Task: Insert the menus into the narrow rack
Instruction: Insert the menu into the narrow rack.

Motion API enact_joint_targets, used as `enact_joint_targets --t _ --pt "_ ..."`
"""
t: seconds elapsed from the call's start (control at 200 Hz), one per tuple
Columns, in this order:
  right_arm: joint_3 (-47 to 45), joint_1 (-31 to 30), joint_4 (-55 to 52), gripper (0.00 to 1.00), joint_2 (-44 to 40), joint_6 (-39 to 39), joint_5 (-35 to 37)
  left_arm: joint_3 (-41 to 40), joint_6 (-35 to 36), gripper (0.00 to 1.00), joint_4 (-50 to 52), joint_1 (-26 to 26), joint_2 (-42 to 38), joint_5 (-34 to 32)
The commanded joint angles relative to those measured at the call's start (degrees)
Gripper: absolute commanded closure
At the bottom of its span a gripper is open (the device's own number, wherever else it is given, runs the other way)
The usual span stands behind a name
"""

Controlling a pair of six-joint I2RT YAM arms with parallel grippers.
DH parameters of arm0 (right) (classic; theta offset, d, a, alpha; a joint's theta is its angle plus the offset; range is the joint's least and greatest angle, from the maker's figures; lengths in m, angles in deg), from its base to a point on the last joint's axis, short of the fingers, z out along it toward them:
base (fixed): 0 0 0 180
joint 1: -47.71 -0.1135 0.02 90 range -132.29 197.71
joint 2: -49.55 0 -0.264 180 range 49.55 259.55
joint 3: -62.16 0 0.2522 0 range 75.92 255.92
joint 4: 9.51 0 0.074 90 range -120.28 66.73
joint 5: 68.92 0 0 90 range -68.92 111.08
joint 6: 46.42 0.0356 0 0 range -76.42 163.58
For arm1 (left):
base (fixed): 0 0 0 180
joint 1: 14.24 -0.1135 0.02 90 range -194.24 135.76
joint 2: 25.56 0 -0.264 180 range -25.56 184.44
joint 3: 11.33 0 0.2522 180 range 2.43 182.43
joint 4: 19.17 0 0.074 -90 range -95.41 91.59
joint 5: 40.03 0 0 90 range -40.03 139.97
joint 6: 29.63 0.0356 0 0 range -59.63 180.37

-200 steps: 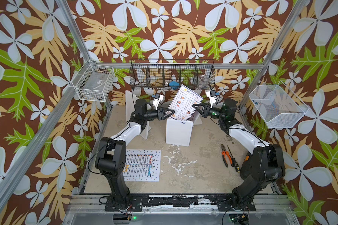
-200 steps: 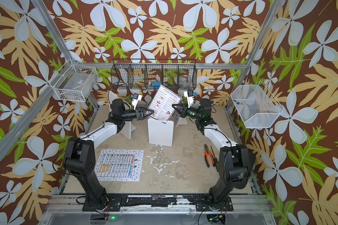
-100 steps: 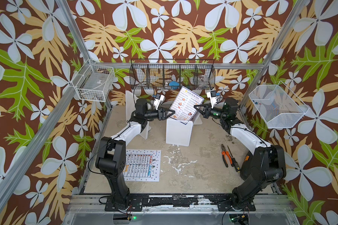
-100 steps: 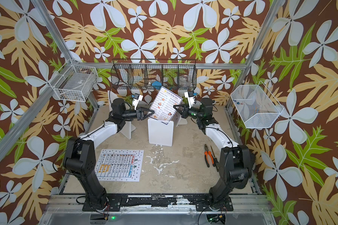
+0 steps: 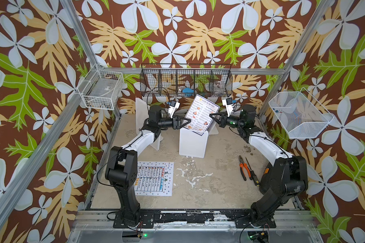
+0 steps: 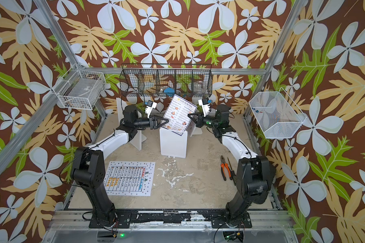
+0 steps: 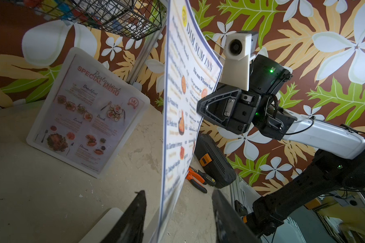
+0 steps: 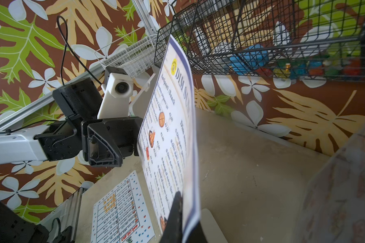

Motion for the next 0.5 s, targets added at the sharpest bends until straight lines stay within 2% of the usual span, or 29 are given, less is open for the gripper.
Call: enact_joint_targets --t 0.0,0.145,0.495 --pt "1.13 -0.03 -0.84 1.00 0.01 -1.95 0.22 1.43 2.90 0.48 3.33 0.04 0.57 -1.25" --pt "2.44 -0.03 -1.79 1.00 0.74 -2.87 -1.01 4.42 6.17 0.50 9.46 0.09 1.86 -3.23" --pt "4.56 -0.03 -6.17 1.00 1.29 -6.94 -2.47 4.18 6.18 0.46 8.82 0.05 1.12 -1.66"
